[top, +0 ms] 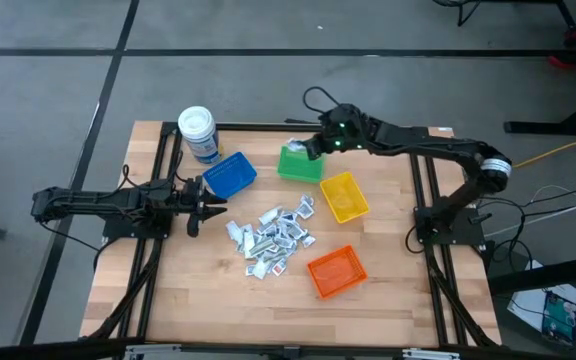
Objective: Pick & Place First Aid Supplies
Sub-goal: Put the white alcohol pad into the blue bin
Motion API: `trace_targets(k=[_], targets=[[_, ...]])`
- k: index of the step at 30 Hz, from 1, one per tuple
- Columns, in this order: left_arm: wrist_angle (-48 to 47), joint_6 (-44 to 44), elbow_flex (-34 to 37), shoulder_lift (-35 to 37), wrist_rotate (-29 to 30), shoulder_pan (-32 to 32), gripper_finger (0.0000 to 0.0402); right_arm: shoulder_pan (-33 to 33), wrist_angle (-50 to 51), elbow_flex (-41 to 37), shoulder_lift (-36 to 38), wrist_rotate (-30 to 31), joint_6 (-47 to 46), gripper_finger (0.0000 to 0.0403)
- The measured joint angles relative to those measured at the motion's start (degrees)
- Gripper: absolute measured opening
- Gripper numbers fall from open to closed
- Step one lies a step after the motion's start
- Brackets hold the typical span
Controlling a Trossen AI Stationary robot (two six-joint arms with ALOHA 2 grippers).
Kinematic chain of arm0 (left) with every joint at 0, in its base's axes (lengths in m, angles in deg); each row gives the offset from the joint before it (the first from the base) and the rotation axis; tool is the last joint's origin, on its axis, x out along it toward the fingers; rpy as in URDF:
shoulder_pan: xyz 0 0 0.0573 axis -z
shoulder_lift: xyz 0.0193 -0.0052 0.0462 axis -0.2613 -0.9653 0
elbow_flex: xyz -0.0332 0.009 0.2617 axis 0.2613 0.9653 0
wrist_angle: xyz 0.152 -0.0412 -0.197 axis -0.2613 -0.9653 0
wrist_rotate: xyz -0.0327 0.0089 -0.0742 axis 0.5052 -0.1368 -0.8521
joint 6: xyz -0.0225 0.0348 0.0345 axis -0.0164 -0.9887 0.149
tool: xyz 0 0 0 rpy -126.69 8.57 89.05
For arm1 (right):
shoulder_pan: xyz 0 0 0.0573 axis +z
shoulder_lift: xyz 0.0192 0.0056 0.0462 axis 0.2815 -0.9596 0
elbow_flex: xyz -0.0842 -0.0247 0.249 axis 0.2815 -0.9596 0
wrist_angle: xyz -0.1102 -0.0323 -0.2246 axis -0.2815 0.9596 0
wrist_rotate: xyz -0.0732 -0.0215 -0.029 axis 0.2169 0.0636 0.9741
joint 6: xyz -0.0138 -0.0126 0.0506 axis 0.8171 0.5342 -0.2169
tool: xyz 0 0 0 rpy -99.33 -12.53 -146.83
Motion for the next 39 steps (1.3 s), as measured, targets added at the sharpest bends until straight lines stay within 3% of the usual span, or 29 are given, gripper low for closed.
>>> trace_targets(k=[8,17,30,39], targets=[[-0.01,0.0,0.02,0.01,0.01,0.01,0.0127,2.37,1.53,16.32,-12.96,-5.2,5.77,0.0001],[0.0,0.0,0.01,0.0,0.0,0.02,0.0127,4.71,2.48,29.61,-25.97,-5.73,10.46,0.0001],[0.0,0.0,0.01,0.0,0.0,0.01,0.0127,8.73,-0.11,30.73,-33.98,-6.16,11.67,0.0003],[-0.01,0.0,0.02,0.01,0.0,0.0,0.0127,8.36,-3.06,30.75,-35.18,-6.14,11.37,0.002]])
